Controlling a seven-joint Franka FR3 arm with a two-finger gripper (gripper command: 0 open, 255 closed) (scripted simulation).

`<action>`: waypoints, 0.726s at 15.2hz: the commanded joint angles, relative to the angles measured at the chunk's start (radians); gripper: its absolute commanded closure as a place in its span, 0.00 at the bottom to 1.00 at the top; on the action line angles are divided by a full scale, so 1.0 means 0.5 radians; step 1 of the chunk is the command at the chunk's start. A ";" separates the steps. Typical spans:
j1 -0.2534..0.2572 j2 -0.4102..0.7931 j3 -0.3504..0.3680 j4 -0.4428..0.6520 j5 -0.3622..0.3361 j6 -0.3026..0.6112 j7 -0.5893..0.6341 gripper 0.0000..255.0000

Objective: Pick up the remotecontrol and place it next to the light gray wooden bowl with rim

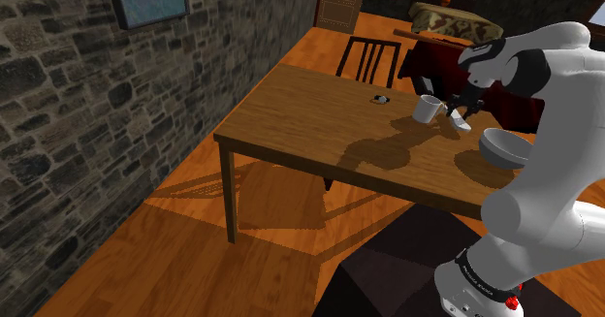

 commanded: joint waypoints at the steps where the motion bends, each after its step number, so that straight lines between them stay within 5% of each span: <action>1: -0.002 0.019 0.004 -0.016 0.007 0.036 -0.006 1.00; 8: -0.003 0.019 0.004 -0.016 0.007 0.036 -0.006 1.00; 9: -0.003 0.019 0.004 -0.016 0.007 0.036 -0.006 0.00; 11: -0.003 0.020 0.004 -0.015 0.007 0.036 -0.006 0.00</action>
